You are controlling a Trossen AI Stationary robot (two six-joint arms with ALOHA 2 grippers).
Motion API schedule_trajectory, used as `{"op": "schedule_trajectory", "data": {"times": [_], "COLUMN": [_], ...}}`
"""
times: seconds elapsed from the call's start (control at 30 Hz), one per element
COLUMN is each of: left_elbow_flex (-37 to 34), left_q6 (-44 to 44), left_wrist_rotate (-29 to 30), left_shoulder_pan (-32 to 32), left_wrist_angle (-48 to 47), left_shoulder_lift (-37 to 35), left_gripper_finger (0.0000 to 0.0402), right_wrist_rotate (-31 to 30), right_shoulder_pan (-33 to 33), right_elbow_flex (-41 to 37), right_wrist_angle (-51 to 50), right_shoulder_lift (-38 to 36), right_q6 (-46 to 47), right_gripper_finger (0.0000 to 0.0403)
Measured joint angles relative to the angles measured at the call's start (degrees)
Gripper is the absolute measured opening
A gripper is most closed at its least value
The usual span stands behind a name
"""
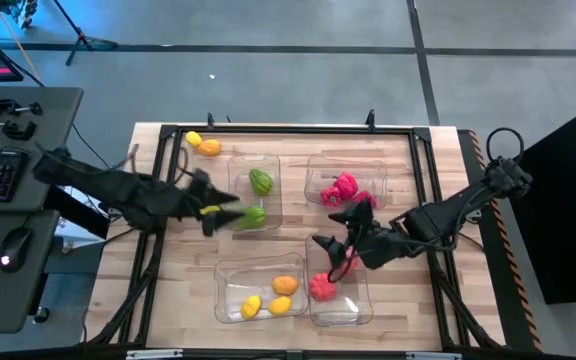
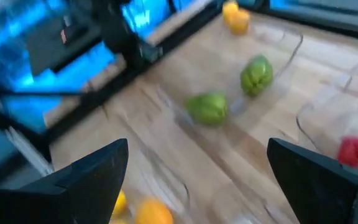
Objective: Sort produce into baskets
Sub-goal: Put the right lemon into the bottom left transparent bin
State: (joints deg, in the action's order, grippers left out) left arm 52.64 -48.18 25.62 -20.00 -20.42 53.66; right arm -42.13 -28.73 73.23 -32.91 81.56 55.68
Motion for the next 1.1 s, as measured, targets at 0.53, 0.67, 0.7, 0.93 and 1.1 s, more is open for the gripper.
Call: {"op": "schedule_trajectory", "data": {"times": [0.53, 0.67, 0.7, 0.93, 1.1], "left_elbow_flex": [-0.1, -0.1, 0.1, 8.6, 16.6], "left_q6": [-4.4, -0.4, 0.3, 4.3, 6.6], "left_wrist_rotate": [-8.5, -15.3, -16.8, -18.9, -17.4], "left_shoulder_pan": [30.7, 42.4, 45.1, 58.8, 64.6], "left_wrist_angle": [-23.4, -23.6, -23.3, -24.4, -27.5], "left_shoulder_lift": [-4.8, 0.9, 2.6, 16.3, 25.8], "left_gripper_finger": [0.0335, 0.0335, 0.0335, 0.0335, 0.0335], "right_wrist_rotate": [4.2, 12.4, 13.2, 23.7, 33.9], "right_shoulder_pan": [16.7, 24.4, 26.3, 40.2, 48.8], "right_elbow_flex": [0.0, 0.0, 0.0, 0.0, 0.0], "right_wrist_angle": [3.2, -1.8, -2.8, -3.5, -1.1], "right_shoulder_lift": [0.0, 0.0, 0.0, 0.0, 0.0], "right_q6": [-3.3, -10.2, -12.6, -27.9, -36.0], "right_gripper_finger": [0.0376, 0.0376, 0.0376, 0.0376, 0.0376]}}
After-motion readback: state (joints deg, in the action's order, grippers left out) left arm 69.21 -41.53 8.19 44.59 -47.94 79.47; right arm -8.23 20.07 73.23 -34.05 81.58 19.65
